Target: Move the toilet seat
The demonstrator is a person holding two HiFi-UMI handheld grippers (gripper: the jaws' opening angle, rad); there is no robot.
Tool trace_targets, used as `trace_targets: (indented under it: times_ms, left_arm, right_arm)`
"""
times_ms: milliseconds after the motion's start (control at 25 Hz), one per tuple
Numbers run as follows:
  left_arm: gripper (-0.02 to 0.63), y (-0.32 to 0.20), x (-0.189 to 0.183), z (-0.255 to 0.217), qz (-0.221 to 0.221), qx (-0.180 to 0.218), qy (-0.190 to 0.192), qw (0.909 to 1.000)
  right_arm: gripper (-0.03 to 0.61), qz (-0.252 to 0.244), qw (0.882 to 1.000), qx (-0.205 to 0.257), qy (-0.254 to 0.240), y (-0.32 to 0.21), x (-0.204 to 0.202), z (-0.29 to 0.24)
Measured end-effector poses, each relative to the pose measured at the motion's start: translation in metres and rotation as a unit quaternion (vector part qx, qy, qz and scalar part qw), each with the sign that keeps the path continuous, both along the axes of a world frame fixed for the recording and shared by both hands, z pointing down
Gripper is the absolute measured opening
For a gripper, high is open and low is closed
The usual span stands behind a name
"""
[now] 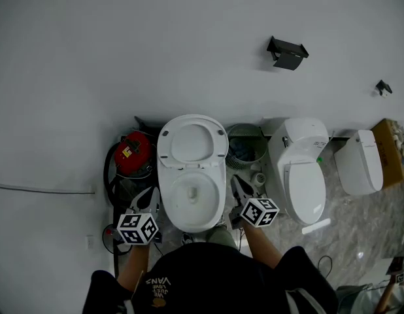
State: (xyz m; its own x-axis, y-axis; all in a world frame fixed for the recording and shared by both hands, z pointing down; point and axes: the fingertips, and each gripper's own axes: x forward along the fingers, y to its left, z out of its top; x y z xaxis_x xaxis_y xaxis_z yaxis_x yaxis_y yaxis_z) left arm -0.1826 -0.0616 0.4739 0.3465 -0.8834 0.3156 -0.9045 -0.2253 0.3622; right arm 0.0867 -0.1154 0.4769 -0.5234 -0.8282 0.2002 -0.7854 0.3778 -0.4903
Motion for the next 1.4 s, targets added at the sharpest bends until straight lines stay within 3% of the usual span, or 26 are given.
trace_targets:
  times_ms: [320, 640, 1400]
  left_arm:
    - [0.0, 0.017, 0.007, 0.0, 0.031, 0.006, -0.044, 0.9986]
    - [0.0, 0.026, 0.015, 0.002, 0.043, 0.012, -0.063, 0.997]
    - [0.0, 0.034, 0.021, 0.012, 0.056, 0.007, -0.076, 0.9955]
  right_arm:
    - [-0.002, 0.0, 1.0, 0.001, 0.011, 0.025, -0.006, 0.0]
    - [-0.002, -0.006, 1.0, -0.005, 0.025, 0.042, -0.011, 0.009]
    - [-0.002, -0.022, 0.999, -0.017, 0.045, 0.049, -0.023, 0.023]
